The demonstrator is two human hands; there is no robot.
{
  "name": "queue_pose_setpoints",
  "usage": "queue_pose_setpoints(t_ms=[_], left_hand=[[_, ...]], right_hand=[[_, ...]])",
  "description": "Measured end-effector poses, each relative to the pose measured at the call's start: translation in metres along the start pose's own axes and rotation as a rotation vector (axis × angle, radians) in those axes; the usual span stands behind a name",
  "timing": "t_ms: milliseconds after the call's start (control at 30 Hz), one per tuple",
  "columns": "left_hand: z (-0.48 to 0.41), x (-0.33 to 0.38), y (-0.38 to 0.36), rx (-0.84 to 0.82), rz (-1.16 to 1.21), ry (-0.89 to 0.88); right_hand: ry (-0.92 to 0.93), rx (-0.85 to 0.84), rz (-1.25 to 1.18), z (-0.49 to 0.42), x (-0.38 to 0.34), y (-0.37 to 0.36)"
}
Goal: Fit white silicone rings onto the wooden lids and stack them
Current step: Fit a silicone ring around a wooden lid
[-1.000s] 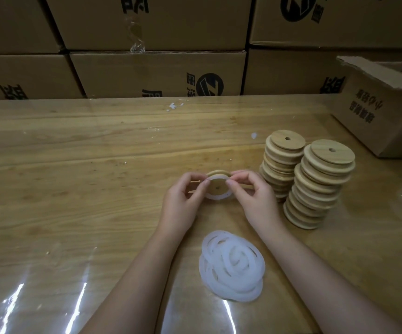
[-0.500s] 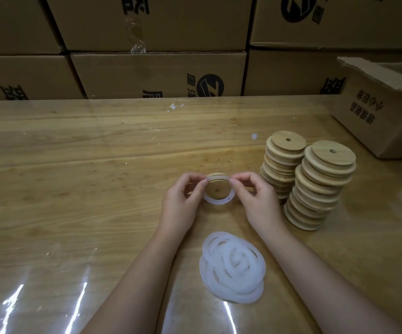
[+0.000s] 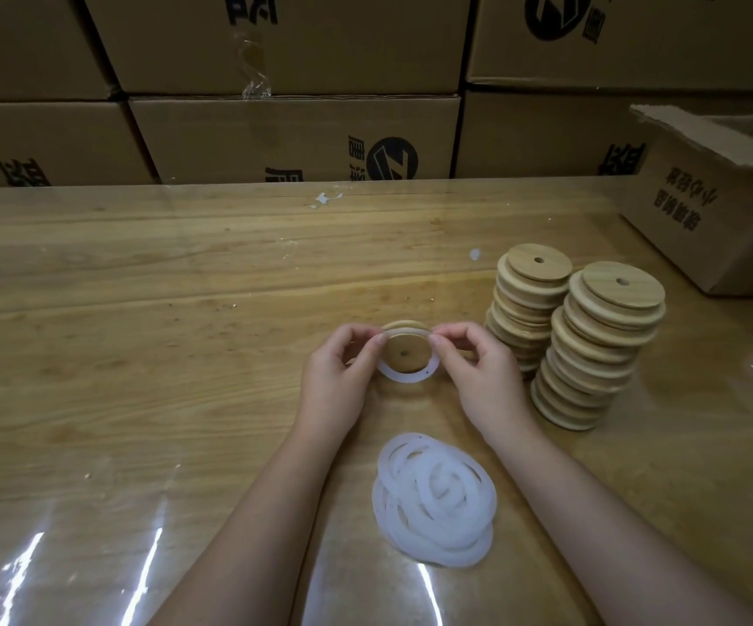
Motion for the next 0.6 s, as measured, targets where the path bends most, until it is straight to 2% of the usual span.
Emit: queue_pose_setpoints(t_ms=[600], left_hand=[[-0.0034, -0.0074, 0.0016, 0.07, -0.062, 0.086]], right_hand=[[-0.075, -0.039, -0.021, 0.0008, 0.0032, -0.0019]])
Point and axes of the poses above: each hand's wrist, its own z-axis away from the middle knuckle, its own y-axis out of the back of the hand, x = y × z, the point moved 3 cm from there along -z, towards the middle knuckle, and after that the axes turned 11 degrees about x, right-handed, at the moved point
